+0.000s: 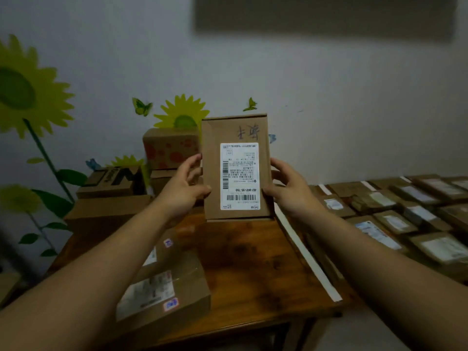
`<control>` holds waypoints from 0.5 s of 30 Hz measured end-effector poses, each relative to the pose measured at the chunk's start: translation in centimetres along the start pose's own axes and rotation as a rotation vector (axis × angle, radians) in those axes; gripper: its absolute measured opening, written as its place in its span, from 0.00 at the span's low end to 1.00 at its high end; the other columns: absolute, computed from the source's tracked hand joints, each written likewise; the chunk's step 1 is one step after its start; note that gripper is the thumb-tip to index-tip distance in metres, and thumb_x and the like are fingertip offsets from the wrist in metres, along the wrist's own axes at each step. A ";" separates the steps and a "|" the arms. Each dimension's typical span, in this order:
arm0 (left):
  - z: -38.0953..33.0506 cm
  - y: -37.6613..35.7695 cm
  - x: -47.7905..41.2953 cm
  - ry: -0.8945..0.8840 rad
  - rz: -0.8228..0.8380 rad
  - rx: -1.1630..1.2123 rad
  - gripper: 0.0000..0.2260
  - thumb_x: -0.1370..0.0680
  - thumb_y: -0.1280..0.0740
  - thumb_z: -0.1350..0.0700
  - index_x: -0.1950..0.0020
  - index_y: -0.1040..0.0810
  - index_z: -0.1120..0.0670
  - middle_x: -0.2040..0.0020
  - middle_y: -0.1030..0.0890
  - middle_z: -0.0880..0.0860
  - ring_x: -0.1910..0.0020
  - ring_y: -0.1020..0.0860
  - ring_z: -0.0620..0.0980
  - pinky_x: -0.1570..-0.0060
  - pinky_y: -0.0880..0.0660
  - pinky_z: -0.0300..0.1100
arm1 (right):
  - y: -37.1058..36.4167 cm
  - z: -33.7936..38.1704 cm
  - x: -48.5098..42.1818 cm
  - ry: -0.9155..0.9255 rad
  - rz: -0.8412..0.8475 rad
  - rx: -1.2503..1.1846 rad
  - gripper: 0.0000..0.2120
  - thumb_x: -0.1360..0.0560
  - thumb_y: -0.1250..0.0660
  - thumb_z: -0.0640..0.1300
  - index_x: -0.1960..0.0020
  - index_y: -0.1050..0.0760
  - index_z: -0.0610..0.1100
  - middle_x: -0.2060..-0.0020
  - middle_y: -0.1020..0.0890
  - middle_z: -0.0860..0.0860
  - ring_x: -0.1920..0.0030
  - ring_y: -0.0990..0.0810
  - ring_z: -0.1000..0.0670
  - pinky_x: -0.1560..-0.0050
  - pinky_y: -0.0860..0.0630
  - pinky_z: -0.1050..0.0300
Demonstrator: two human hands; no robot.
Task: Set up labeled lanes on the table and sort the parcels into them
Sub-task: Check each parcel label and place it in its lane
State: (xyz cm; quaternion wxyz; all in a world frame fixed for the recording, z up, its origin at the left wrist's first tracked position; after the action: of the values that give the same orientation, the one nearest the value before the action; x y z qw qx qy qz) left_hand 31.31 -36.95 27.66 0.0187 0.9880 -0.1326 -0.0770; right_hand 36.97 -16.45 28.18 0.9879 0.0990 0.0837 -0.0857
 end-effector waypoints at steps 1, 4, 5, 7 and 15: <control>-0.5 -1.5 0.1 -0.026 0.009 0.004 0.32 0.24 0.39 0.73 0.28 0.40 0.45 0.40 0.27 0.46 0.52 0.21 0.41 0.50 0.23 0.47 | 1.5 0.4 0.4 0.026 -0.010 0.002 0.28 0.25 0.33 0.36 0.29 0.34 0.54 0.38 0.24 0.52 0.47 0.22 0.56 0.56 0.19 0.59; -1.8 -6.1 0.2 -0.106 0.041 0.025 0.30 0.24 0.40 0.73 0.34 0.40 0.42 0.44 0.27 0.39 0.59 0.19 0.36 0.60 0.21 0.39 | 6.2 1.0 1.4 0.073 -0.055 0.007 0.28 0.26 0.32 0.35 0.32 0.33 0.57 0.38 0.25 0.54 0.42 0.23 0.53 0.50 0.19 0.54; -2.1 -7.5 0.2 -0.124 0.045 0.033 0.30 0.24 0.41 0.74 0.35 0.40 0.41 0.44 0.27 0.38 0.60 0.19 0.35 0.62 0.21 0.36 | 7.6 1.1 1.8 0.081 -0.062 -0.002 0.28 0.26 0.33 0.34 0.32 0.34 0.57 0.39 0.25 0.55 0.44 0.22 0.54 0.54 0.19 0.58; -2.8 -10.4 0.1 -0.154 0.064 0.055 0.30 0.23 0.42 0.74 0.35 0.39 0.42 0.44 0.27 0.37 0.58 0.19 0.33 0.61 0.22 0.35 | 10.4 1.2 2.6 0.106 -0.078 -0.014 0.29 0.26 0.33 0.33 0.31 0.34 0.55 0.41 0.26 0.56 0.50 0.21 0.59 0.62 0.21 0.65; -3.0 -19.4 -1.0 -0.157 0.143 -0.001 0.22 0.24 0.44 0.74 0.44 0.32 0.47 0.41 0.25 0.46 0.52 0.22 0.36 0.58 0.25 0.33 | 20.2 0.8 4.8 0.097 -0.276 -0.034 0.36 0.25 0.33 0.36 0.24 0.46 0.56 0.41 0.26 0.52 0.50 0.18 0.53 0.47 0.20 0.50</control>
State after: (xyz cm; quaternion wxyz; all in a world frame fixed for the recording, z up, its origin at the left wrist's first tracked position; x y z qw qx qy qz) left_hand 35.86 -17.90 29.68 0.0144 0.9669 -0.2036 -0.1529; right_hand 45.46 2.20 31.78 0.9630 0.0739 0.1458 -0.2142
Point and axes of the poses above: each hand's wrist, its own x-axis away from the middle knuckle, its own y-axis out of the back of the hand, z = x × y, the point moved 6 cm from there along -x, towards the middle knuckle
